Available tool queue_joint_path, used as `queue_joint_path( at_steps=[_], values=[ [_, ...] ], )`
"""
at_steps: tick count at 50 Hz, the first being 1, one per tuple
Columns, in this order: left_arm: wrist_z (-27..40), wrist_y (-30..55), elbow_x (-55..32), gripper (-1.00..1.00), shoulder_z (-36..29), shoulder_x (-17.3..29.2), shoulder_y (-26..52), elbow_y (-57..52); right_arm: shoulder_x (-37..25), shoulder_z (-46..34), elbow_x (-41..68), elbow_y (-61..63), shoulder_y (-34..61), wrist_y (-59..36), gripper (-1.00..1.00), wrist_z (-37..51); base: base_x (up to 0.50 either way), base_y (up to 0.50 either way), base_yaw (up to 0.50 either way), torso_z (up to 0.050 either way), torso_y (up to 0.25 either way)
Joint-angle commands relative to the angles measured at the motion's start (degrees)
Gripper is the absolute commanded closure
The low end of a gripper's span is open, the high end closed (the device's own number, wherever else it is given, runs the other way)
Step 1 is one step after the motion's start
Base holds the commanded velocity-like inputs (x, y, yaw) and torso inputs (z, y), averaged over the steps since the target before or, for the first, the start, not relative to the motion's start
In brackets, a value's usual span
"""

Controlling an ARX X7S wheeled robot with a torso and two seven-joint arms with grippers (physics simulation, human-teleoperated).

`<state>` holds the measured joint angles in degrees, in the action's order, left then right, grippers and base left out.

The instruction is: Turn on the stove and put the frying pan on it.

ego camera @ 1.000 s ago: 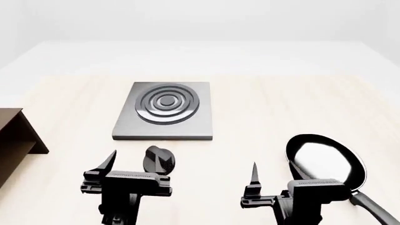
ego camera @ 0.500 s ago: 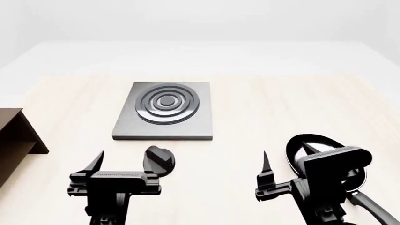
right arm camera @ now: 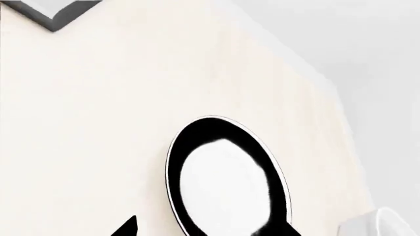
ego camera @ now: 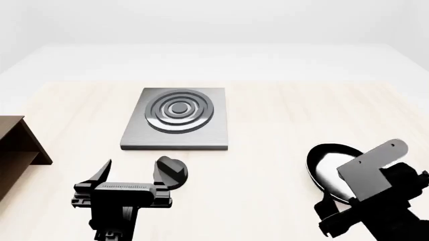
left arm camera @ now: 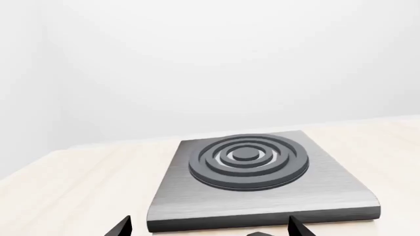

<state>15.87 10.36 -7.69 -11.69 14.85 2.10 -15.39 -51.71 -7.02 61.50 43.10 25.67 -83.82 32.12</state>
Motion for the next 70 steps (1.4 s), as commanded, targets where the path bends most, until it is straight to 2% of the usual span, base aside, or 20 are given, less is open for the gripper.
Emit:
queue_joint_path(
  at_steps=[1,10,17,29,44,70],
  values=[
    [-1.47,-0.44,0.40,-1.00,0.71,-0.61,-0.16,-0.13,-11.13,-3.41,19.62,-5.70,4.53,-5.25,-1.00,9.88,0.00,0.00,0.00,0.000,0.000],
    [-1.13,-1.25,0.24,-1.00,0.95,-0.36,-0.05,0.90,-17.24,-8.89,18.31,-9.87,2.97,-3.95,-1.00,7.56,0.00,0.00,0.00,0.000,0.000],
    [-0.96,-1.64,0.11,-1.00,0.76,-0.33,-0.06,1.29,-18.52,-12.27,20.92,-10.55,4.34,-5.01,-1.00,10.12,0.00,0.00,0.00,0.000,0.000],
    [-0.57,-2.16,-0.12,-1.00,0.70,-0.16,-0.09,2.07,-22.65,-15.53,16.19,-13.00,2.32,-1.56,-1.00,5.10,0.00,0.00,0.00,0.000,0.000],
    [-0.06,-2.54,-0.13,-1.00,0.32,0.06,-0.24,2.95,-18.66,-24.96,2.19,-16.43,8.98,0.63,-1.00,-5.78,0.00,0.00,0.00,0.000,0.000],
    [1.38,-2.05,0.42,-1.00,-0.56,0.25,-0.10,2.63,-16.50,-33.55,-11.24,-29.28,5.05,13.90,-1.00,-13.37,0.00,0.00,0.00,0.000,0.000]
  ],
)
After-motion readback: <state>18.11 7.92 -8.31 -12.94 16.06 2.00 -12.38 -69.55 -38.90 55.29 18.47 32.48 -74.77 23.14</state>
